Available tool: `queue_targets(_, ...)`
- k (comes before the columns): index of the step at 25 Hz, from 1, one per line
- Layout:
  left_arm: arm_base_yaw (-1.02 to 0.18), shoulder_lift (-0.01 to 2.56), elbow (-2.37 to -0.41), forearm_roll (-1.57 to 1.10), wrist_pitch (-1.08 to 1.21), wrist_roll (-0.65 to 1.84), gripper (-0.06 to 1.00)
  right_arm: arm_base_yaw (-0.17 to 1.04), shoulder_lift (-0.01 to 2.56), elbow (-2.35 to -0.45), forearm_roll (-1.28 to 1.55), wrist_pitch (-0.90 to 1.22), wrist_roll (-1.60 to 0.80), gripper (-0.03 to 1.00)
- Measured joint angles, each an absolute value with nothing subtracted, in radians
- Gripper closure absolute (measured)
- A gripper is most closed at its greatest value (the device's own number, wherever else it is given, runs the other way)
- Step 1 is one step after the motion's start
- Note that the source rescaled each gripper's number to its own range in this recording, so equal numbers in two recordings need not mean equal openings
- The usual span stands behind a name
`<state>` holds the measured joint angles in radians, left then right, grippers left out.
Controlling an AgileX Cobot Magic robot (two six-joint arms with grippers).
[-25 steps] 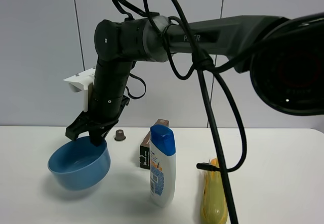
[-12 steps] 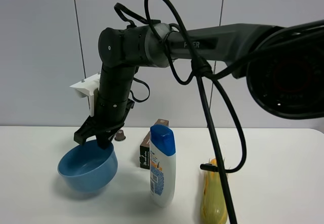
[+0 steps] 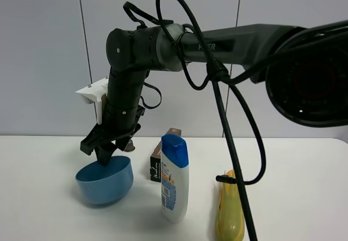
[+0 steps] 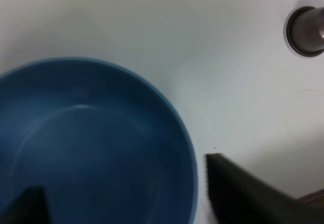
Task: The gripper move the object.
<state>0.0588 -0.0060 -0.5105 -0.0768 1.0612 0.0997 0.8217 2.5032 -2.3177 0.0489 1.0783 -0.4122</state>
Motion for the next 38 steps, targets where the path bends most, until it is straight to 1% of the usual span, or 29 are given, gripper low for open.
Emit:
queue_targets(1, 0.059, -0.006, -0.511, -0.077, 1.061, 0.1, -0.06, 0.822, 2.502, -2.318, 0.049, 1.078, -0.411, 0.27)
queue_targets(2, 0.059, -0.006, -0.511, -0.077, 1.061, 0.1, -0.06, 0.821, 2.5, -2.318, 0.049, 1.078, -0.41, 0.24)
queue_targets(6, 0.059, -0.006, -0.511, -0.077, 1.061, 0.1, -0.06, 0.819, 2.491, -2.318, 0.049, 1.074, -0.409, 0.21)
queue_targets(11, 0.059, -0.006, -0.511, -0.077, 1.061, 0.1, -0.06, 0.817, 2.451, -2.318, 0.05, 1.067, -0.409, 0.2)
queue_targets(19, 0.059, -0.006, -0.511, -0.077, 1.061, 0.1, -0.06, 0.817, 2.302, -2.318, 0.05, 1.046, -0.407, 0.2)
queue_targets(27, 0.059, -0.006, -0.511, -0.077, 1.061, 0.1, -0.06, 0.802, 2.164, -2.318, 0.006, 1.026, -0.323, 0.21)
queue_targets(31, 0.059, -0.006, -0.511, -0.077, 1.061, 0.1, -0.06, 0.776, 2.12, -2.318, -0.073, 1.063, -0.276, 0.21)
queue_targets(38, 0.059, -0.006, -0.511, -0.077, 1.061, 0.1, -0.06, 0.755, 2.033, -2.318, -0.121, 1.144, -0.251, 0.21)
